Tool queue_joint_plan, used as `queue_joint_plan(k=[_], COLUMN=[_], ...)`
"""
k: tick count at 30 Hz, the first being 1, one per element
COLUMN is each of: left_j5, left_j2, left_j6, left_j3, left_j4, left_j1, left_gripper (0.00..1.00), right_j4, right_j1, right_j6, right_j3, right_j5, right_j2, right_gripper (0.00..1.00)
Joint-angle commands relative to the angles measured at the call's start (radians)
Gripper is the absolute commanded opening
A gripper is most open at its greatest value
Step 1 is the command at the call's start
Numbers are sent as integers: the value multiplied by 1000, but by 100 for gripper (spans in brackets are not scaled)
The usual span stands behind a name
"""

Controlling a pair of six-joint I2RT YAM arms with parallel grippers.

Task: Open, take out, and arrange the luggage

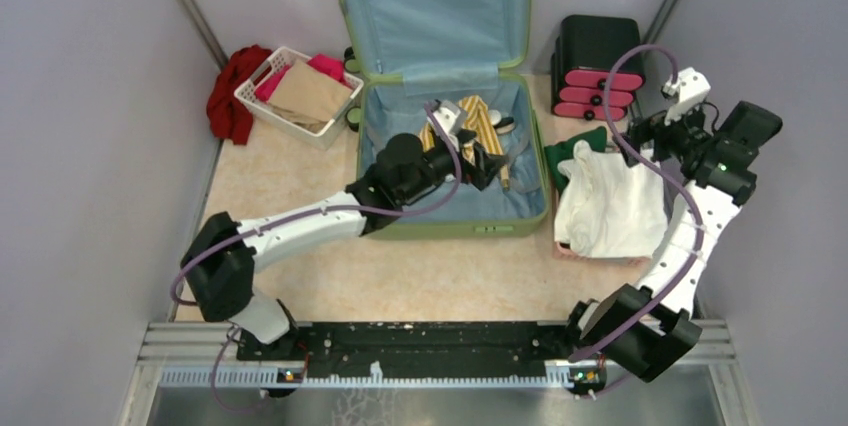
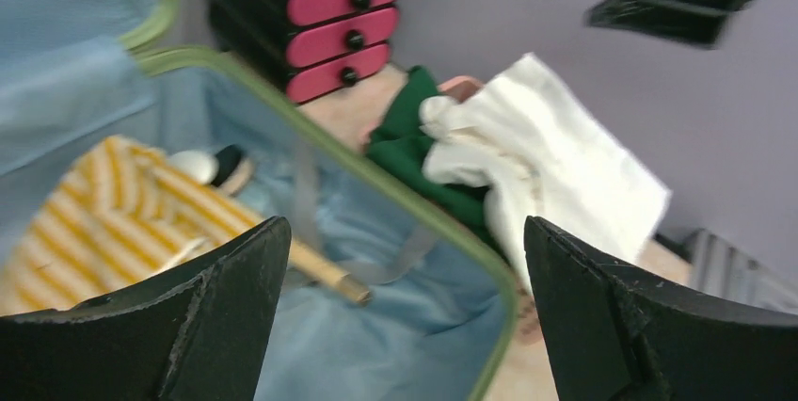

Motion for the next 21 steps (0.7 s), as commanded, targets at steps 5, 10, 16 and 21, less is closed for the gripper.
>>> queue_joint_plan(k=[5, 10, 16, 21], left_j5=[47, 48, 48, 48], left_j2=[-137, -216, -316, -410], left_j6=[30, 21, -22, -109], left_j3=[-142, -218, -342, -468], left_j4=[-115, -146, -157, -138], left_j1=[211, 275, 292, 294], left_gripper=[99, 99, 99, 99], right_j4=[162, 320, 368, 396], right_j1=[400, 646, 842, 918], right_j6=[254, 501, 618, 669], right_j3=[-68, -24, 123, 217], right_j5=[-99, 21, 296, 466], right_j2=[-41, 145, 391, 542], right_gripper=[97, 85, 78, 77])
